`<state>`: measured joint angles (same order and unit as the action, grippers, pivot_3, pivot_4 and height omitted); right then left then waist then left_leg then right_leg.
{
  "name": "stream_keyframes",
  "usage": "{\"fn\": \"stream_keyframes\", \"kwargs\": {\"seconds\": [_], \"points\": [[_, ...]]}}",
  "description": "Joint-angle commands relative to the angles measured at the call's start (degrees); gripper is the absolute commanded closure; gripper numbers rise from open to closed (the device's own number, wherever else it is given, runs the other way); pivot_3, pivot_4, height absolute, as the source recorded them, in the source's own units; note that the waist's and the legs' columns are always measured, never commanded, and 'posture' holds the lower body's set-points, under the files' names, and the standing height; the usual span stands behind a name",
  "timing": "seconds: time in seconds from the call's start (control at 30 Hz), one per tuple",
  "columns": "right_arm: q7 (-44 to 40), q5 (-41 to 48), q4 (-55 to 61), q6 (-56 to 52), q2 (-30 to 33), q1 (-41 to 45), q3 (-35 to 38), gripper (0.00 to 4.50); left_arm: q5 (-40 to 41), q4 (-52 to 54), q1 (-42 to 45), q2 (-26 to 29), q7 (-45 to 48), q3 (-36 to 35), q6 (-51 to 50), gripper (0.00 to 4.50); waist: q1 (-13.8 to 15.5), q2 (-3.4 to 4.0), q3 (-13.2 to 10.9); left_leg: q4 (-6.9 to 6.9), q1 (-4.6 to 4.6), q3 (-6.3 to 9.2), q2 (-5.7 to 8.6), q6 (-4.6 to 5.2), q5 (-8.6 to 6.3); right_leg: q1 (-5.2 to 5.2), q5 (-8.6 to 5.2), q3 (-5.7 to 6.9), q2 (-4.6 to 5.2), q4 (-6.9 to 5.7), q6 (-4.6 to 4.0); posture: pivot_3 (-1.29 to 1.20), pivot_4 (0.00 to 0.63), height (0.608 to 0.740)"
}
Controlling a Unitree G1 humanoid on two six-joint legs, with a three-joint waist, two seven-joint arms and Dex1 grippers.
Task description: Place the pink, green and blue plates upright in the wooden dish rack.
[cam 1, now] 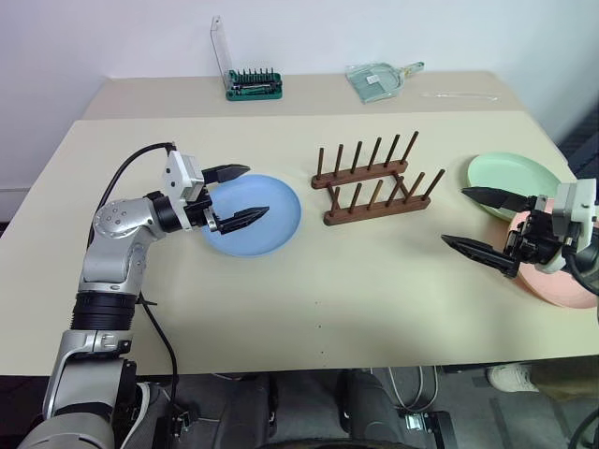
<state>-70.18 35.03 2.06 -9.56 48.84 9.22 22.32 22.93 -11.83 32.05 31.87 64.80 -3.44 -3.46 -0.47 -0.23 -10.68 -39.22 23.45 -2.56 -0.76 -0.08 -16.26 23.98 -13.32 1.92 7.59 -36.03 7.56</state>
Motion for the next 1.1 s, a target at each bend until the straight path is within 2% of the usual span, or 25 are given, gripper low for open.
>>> {"fn": "stream_keyframes", "kwargs": {"seconds": [0.03, 0.37, 0.87, 1.1], "points": [[-0.5, 0.5, 0.4, 1.0, 0.9, 0.1, 2.2, 0.05, 0.2, 0.6, 0.7, 0.0, 0.2, -0.2, 0.4, 0.0, 0.0, 0.0, 0.0, 0.0, 0.0, 0.0, 0.0, 0.0, 0.0, 0.0, 0.0, 0.0, 0.0, 0.0, 0.0, 0.0, 0.15, 0.724], [0.8, 2.1, 2.3, -1.2, 1.1, 0.4, 2.9, 0.05, 0.3, 0.8, -0.2, -0.5, 0.5, 0.2, -0.1, 0.0, 0.0, 0.0, 0.0, -0.01, -0.01, 0.0, 0.0, 0.0, 0.0, -0.02, 0.0, 0.0, 0.0, 0.0, 0.0, 0.0, 0.15, 0.724], [0.9, -0.1, -1.0, 1.1, -6.0, 11.6, -7.1, 0.05, 2.4, 8.6, -5.2, 6.2, -1.5, -3.7, -4.4, 0.0, 0.2, -0.05, 0.0, -0.02, -0.03, 0.02, 0.0, 0.0, 0.0, -0.03, 0.0, 0.0, 0.01, -0.01, 0.0, 0.0, 0.15, 0.724], [0.9, -0.5, -0.4, 1.3, -7.6, 12.7, -9.0, 0.05, 2.6, 9.2, -3.4, 6.0, -3.4, -2.7, -8.6, 0.0, -0.1, -0.05, 0.0, -0.01, -0.04, 0.02, 0.0, 0.0, 0.0, -0.04, 0.0, 0.0, 0.0, -0.02, 0.0, 0.0, 0.15, 0.724]]}}
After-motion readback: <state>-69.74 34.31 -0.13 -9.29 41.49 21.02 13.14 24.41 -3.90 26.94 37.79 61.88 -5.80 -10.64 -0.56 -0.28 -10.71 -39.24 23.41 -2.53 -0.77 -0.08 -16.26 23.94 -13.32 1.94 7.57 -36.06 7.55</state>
